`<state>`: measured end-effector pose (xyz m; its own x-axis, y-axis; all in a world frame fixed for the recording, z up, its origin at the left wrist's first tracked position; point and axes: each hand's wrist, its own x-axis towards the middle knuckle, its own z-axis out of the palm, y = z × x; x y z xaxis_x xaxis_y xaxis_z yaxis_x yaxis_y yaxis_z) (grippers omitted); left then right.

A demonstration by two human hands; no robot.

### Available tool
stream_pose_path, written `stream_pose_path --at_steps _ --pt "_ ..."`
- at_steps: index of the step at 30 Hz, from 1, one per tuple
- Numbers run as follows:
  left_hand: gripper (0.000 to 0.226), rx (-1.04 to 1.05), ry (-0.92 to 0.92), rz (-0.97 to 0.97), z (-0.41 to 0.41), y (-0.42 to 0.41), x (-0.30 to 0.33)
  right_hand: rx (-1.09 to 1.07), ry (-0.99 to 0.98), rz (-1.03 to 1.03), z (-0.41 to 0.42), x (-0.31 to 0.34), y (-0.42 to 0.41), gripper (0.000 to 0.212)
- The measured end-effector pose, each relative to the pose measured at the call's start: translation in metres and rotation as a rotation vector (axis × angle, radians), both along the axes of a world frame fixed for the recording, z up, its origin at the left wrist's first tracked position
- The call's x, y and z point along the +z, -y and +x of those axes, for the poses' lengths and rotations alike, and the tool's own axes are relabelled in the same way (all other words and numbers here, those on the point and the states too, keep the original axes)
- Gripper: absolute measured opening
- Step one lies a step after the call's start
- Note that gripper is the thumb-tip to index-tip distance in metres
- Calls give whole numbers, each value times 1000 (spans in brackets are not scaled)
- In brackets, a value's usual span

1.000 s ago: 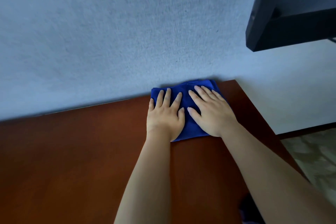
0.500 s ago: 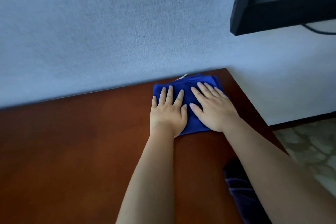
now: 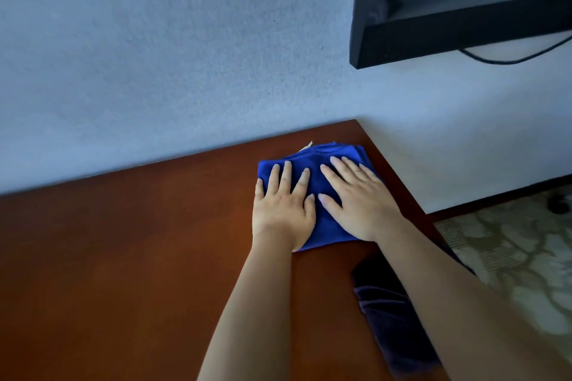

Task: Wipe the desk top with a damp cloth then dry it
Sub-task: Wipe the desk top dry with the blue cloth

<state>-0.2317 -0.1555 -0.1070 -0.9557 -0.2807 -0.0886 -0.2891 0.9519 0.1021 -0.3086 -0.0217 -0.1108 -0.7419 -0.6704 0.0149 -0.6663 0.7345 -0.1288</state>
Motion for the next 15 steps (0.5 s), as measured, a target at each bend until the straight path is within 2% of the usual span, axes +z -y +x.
stream_pose_path --at_steps 9,15 --pt "55 8 -47 23 -95 26 -2 -15 -21 5 -93 2 26 62" --pt "55 18 -65 25 -116 31 -2 -5 -10 12 -117 1 32 61"
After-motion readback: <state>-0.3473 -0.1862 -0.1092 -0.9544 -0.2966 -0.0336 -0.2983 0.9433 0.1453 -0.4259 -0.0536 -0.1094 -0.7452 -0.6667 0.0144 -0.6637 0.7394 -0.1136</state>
